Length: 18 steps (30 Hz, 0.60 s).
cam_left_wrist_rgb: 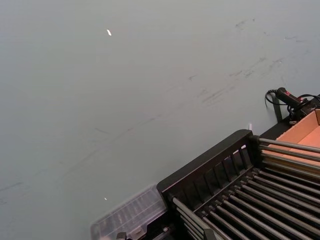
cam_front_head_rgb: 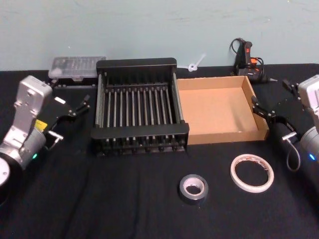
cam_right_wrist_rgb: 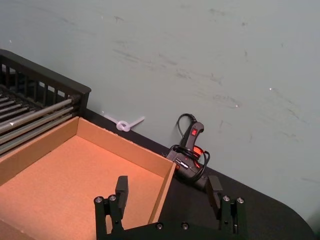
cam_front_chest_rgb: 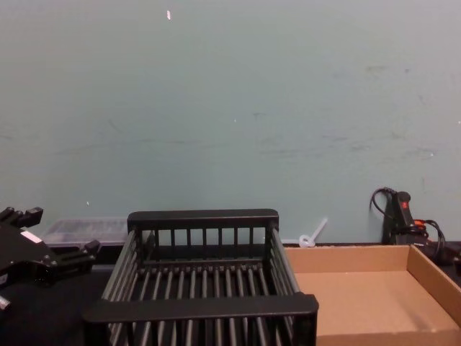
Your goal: Pick up the white tape and place it into the black box , Pick up the silver tape and place it into the brown box.
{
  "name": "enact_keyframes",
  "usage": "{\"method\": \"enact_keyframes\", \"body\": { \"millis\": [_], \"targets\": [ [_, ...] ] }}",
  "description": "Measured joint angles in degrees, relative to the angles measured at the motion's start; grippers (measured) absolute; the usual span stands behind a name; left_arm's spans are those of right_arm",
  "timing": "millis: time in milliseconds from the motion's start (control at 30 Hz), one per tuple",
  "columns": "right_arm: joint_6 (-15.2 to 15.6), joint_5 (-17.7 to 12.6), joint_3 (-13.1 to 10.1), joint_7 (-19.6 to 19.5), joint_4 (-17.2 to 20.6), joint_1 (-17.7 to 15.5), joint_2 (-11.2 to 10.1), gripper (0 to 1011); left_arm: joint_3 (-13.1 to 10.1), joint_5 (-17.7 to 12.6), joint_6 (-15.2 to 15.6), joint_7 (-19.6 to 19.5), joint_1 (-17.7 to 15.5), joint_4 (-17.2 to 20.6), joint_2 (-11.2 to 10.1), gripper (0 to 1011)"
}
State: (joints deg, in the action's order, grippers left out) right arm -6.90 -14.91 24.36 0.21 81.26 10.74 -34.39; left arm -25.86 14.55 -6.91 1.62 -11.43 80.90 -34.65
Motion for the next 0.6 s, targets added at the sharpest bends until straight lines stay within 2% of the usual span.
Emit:
{"method": "enact_keyframes", "body": {
  "millis": [167, 333, 533, 600],
  "targets": [
    [0.1, -0.3, -1.1, 1.2, 1.2, -0.8, -0.5, 1002, 0.0, 0.0, 0.0, 0.0, 0.0, 0.0, 0.0, 1001],
    [0.5, -1.0, -2.5, 3.2, 3.4, -2.2, -2.0, 1002, 0.0, 0.0, 0.0, 0.0, 0.0, 0.0, 0.0, 1001],
    [2.2, -3.9, -4.4, 7.0, 6.5, -4.2, -4.1, 1002, 0.0, 0.0, 0.0, 0.0, 0.0, 0.0, 0.0, 1001],
    [3.1, -5.4, -5.3, 9.3, 8.5, -5.8, -5.4, 1002, 0.0, 0.0, 0.0, 0.0, 0.0, 0.0, 0.0, 1001]
  ]
}}
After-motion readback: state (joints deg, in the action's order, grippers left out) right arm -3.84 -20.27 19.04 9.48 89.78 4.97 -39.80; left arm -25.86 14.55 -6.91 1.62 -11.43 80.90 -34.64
